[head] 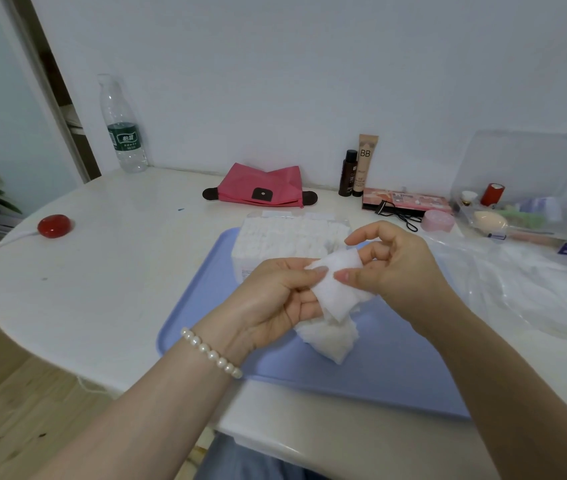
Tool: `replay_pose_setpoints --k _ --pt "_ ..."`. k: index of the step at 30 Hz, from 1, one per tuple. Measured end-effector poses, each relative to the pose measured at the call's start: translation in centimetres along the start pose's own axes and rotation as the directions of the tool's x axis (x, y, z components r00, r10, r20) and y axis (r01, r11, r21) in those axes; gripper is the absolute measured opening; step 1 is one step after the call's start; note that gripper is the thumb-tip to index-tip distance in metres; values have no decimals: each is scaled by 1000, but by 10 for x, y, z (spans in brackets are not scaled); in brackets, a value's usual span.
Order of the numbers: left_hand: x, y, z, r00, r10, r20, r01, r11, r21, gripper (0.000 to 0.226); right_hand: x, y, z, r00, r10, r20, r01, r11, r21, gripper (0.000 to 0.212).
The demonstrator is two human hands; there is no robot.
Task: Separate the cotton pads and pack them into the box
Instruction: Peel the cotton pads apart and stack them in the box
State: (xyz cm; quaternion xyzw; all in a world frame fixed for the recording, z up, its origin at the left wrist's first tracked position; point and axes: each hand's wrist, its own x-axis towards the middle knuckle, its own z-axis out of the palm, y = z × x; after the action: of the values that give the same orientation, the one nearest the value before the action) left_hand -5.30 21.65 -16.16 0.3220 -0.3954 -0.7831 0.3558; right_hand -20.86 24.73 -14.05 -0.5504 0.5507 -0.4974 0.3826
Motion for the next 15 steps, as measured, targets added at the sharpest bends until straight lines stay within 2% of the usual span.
replay_pose_setpoints --k 4,6,10,13,15 --pt "1 -1 -1 999 23 -24 -24 1000 -5 21 1 0 -5 1000 28 8 -29 990 139 16" --pt "-1 0 -1 999 41 -27 -41 999 -9 22 1 0 -9 999 50 18 -53 976 214 14" --pt "-2 1 0 998 46 -43 -48 998 -50 31 1 -1 -11 999 20 28 -25 979 202 20" --pt "-5 -1 3 998 65 -22 -67 991 -114 43 0 0 -9 999 -18 -34 23 984 178 21" --pt "-8 -3 4 992 125 13 -123 988 -92 40 0 0 -7 996 -43 -81 56 985 166 20"
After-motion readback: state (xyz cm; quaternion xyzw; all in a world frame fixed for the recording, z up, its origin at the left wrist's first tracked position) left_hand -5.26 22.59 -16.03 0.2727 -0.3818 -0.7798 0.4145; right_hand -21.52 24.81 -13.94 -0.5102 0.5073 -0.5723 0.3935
